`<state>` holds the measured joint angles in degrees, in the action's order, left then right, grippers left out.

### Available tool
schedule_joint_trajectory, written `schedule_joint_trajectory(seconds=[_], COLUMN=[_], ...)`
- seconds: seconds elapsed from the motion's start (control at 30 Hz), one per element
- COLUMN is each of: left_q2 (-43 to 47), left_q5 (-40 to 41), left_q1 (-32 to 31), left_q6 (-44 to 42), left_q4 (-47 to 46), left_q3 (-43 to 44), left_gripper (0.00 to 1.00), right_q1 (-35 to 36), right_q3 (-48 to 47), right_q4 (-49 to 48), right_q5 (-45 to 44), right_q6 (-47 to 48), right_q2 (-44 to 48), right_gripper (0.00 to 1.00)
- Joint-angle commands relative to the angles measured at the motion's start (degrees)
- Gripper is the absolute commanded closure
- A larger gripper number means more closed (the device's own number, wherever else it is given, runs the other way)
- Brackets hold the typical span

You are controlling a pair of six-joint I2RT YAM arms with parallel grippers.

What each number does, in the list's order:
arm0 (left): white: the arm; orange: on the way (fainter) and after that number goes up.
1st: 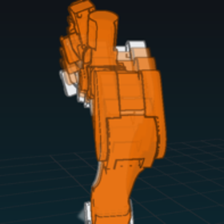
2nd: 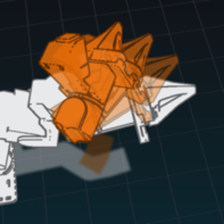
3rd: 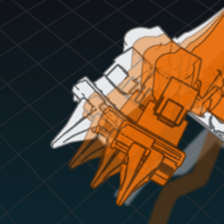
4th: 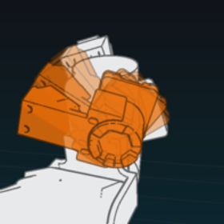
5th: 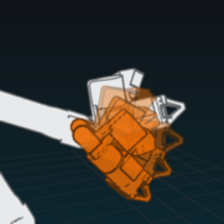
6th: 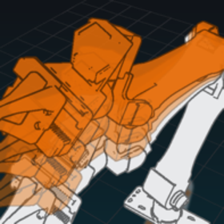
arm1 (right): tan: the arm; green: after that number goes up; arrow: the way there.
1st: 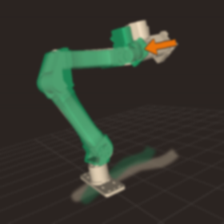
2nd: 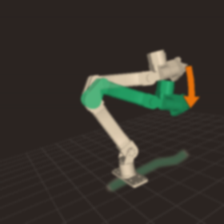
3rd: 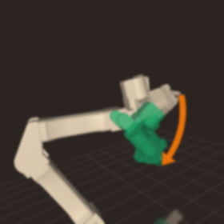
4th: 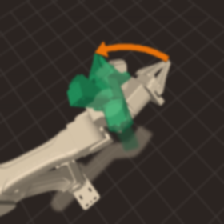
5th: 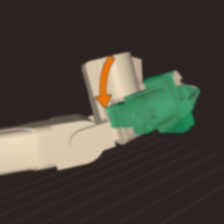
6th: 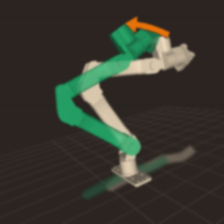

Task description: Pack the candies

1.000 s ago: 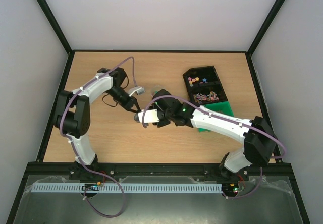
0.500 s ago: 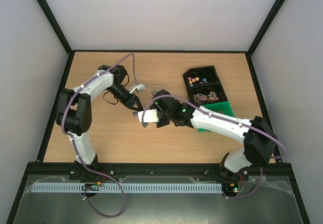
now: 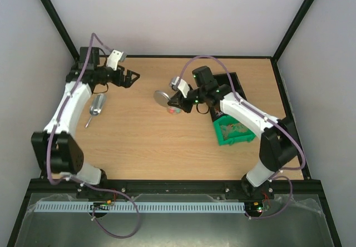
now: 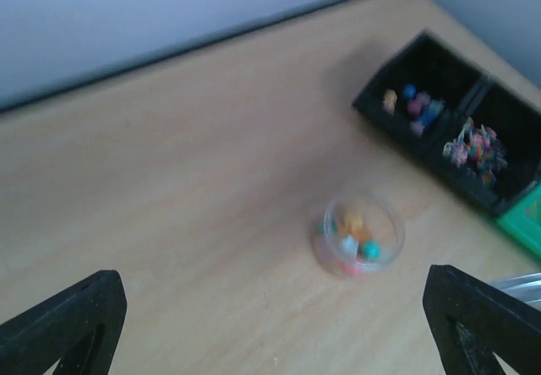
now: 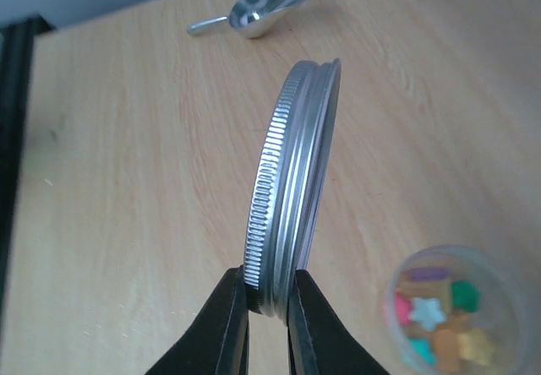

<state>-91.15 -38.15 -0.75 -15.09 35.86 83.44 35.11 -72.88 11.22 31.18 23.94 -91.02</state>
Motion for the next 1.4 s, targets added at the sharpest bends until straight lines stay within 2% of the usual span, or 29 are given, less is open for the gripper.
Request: schedule_joint_trajectory(seconds=[0.0, 0.03, 0.1, 0.17, 0.23, 0.33, 0.43, 0.5, 0.6, 0.7, 0.93, 1.13, 1.37], left_q2=[10.07, 12.86, 14.37, 12.58, 10.88, 11.29, 11.61, 11.45, 9.28, 5.33, -2.18, -7.08, -11.60], left_q5=[5.27, 5.38, 2.02, 2.74, 8.49, 11.67, 6.92, 4.35, 2.06, -0.24, 2.71, 5.52, 7.90], left_q1=[-0.32, 0.25, 1.01, -1.09, -5.09, -6.14, -5.03, -5.84, -6.91, -7.66, -12.23, -15.80, -16.90], left_q6=[14.52, 17.83, 14.93, 8.23, -0.63, -7.23, -10.06, -14.30, -16.10, -18.42, -22.74, -24.91, -25.11], left_q4=[-28.79, -33.49, -36.14, -30.70, -23.95, -27.33, -28.86, -28.66, -32.01, -33.90, -37.85, -36.63, -36.39], left_q3=[-12.22, -15.12, -17.62, -15.43, -14.94, -22.28, -27.99, -30.68, -33.69, -33.60, -31.72, -28.70, -25.16], left_gripper=[0.01, 0.01, 0.01, 0.01, 0.01, 0.01, 0.01, 0.01, 0.01, 0.01, 0.01, 0.02, 0.05], right_q1=[-4.05, -5.12, -7.50, -8.89, -9.70, -10.13, -10.62, -10.97, -11.41, -12.26, -13.74, -15.55, -16.13], right_q3=[-2.32, -2.91, -3.99, -4.89, -5.31, -6.34, -6.12, -6.24, -6.63, -6.85, -7.18, -6.73, -5.91], right_q4=[-2.65, -3.48, -5.52, -8.14, -11.18, -13.12, -15.30, -16.15, -16.76, -17.75, -16.83, -18.52, -18.90], right_q5=[16.95, 19.16, 23.80, 26.76, 26.98, 26.44, 27.63, 28.57, 29.47, 30.26, 29.80, 31.37, 32.19], right_q6=[-19.85, -22.87, -29.19, -35.86, -40.86, -44.70, -47.69, -48.95, -50.15, -52.29, -52.96, -56.01, -57.15], right_q2=[-5.56, -6.99, -9.86, -12.57, -14.74, -17.74, -19.83, -21.21, -23.22, -25.10, -27.78, -28.18, -29.44], right_gripper=[0.94, 0.94, 0.94, 0.94, 0.94, 0.93, 0.93, 0.93, 0.93, 0.93, 0.93, 0.92, 0.91])
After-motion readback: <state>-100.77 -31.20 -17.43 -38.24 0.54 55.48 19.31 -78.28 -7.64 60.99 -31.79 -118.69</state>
